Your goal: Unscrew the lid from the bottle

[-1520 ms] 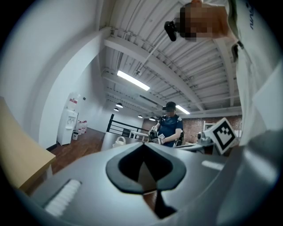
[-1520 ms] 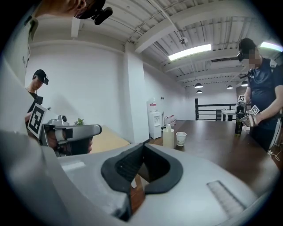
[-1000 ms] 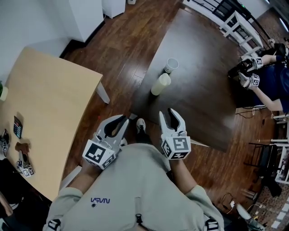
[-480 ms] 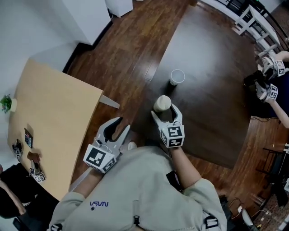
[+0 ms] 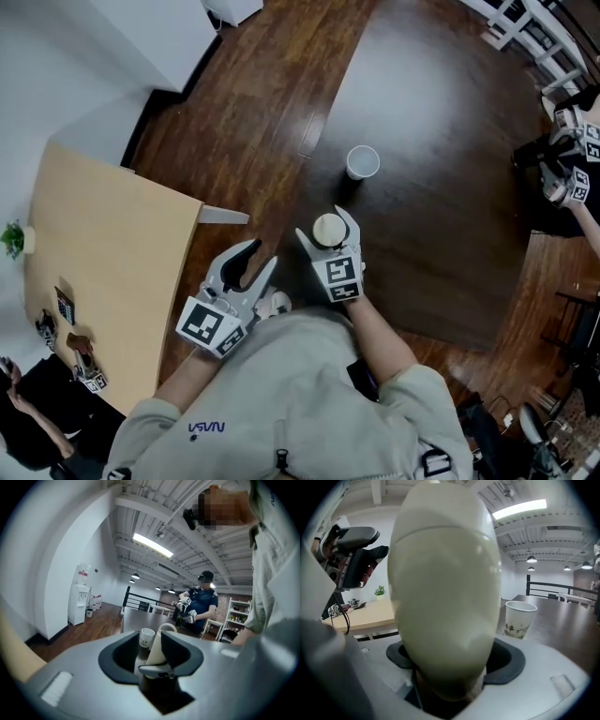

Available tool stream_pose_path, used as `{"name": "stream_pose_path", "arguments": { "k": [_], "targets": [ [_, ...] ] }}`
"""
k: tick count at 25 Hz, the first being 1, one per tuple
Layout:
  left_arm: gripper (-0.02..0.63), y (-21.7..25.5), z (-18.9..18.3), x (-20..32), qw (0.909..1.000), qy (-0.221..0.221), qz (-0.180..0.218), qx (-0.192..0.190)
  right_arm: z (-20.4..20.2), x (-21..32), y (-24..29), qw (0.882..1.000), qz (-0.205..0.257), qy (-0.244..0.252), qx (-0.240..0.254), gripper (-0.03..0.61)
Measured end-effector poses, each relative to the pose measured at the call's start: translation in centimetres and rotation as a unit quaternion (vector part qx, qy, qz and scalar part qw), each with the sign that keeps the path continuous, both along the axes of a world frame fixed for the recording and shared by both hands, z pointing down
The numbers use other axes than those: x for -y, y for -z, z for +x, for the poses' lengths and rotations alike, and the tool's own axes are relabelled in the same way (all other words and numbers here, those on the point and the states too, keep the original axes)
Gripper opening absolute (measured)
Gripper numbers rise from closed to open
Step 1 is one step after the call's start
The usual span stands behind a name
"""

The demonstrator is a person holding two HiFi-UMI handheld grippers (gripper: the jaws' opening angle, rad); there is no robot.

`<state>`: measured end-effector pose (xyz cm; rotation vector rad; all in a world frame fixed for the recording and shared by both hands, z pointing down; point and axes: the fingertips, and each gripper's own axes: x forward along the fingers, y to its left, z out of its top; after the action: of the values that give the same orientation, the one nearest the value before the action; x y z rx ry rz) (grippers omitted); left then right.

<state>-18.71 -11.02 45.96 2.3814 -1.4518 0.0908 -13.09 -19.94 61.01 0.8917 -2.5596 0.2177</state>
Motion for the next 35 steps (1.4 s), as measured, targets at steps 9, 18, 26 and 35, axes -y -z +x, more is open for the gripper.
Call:
{"name": "stream_pose_path", "arguments": {
  "k": [9, 18, 26, 35],
  "targets": [
    [0.124, 0.5, -0.4, 0.2, 0.9997, 0.005, 0.015, -0.018, 0.3, -1.2, 1.7, 0.998, -0.048, 0.044, 0.012, 0.300],
    [0.209, 4.2, 1.1, -1.7, 0.9844, -0.113, 0.017, -0.134, -1.2, -10.7, 10.6, 0.928, -0.200, 0.300, 0.093, 0.299],
    [0.262, 9.7, 3.2, -6.8, 0.9316, -0.279, 0.055, -0.227, -1.5, -22.2, 15.9, 0.834, -0.271, 0.475, 0.074, 0.299],
    [0.324, 12.0, 7.9, -10.3, 0.8857, -0.407, 0.060, -0.216, 0.3, -27.8, 16.7, 0.795, -0.311, 0.521, 0.017, 0.300]
  ]
}}
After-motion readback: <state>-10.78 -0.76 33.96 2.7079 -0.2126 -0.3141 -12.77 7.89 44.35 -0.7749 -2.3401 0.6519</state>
